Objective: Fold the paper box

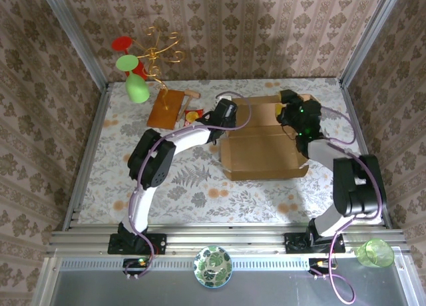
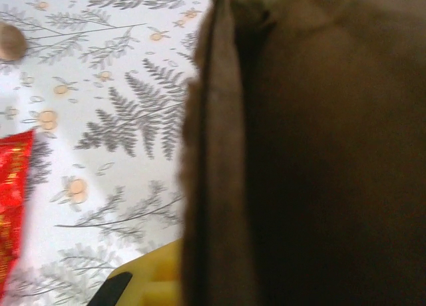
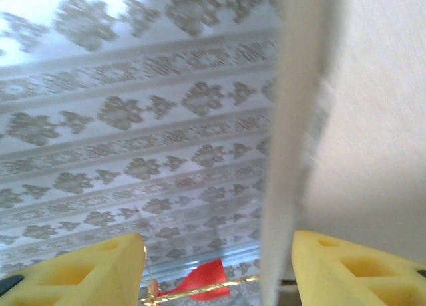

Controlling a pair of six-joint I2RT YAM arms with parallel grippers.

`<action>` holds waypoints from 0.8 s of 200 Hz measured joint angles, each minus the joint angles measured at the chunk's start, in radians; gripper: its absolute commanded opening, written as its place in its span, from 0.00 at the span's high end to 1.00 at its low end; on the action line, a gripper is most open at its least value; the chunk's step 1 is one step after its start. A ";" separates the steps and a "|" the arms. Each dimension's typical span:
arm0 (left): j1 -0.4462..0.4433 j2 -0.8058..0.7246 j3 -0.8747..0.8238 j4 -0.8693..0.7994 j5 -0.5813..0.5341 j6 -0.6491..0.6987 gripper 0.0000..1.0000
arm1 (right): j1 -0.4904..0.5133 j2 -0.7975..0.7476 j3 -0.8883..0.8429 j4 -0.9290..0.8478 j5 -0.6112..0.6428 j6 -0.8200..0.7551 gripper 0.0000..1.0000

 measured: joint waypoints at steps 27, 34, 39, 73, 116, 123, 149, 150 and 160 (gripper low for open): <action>0.040 -0.058 -0.064 -0.026 0.009 0.042 1.00 | -0.075 -0.121 0.003 -0.117 -0.021 -0.068 0.48; 0.050 -0.070 -0.074 -0.037 0.014 0.053 1.00 | -0.093 -0.143 0.009 -0.167 -0.027 -0.098 0.51; 0.056 -0.076 -0.080 -0.043 0.019 0.059 1.00 | -0.106 -0.155 0.018 -0.206 -0.032 -0.113 0.52; 0.079 -0.101 -0.094 -0.065 0.039 0.099 1.00 | -0.148 -0.160 0.145 -0.485 -0.052 -0.279 0.58; 0.077 -0.129 -0.113 -0.092 0.060 0.111 1.00 | -0.144 -0.011 0.368 -0.658 -0.101 -0.422 0.58; 0.077 -0.129 -0.113 -0.095 0.064 0.111 1.00 | -0.141 0.015 0.388 -0.673 -0.107 -0.433 0.57; 0.077 -0.129 -0.113 -0.105 0.072 0.111 1.00 | -0.116 0.120 0.450 -0.732 -0.121 -0.470 0.57; 0.077 -0.129 -0.113 -0.105 0.072 0.111 1.00 | -0.115 0.123 0.452 -0.734 -0.121 -0.471 0.57; 0.077 -0.129 -0.113 -0.105 0.072 0.111 1.00 | -0.104 0.154 0.467 -0.759 -0.125 -0.483 0.57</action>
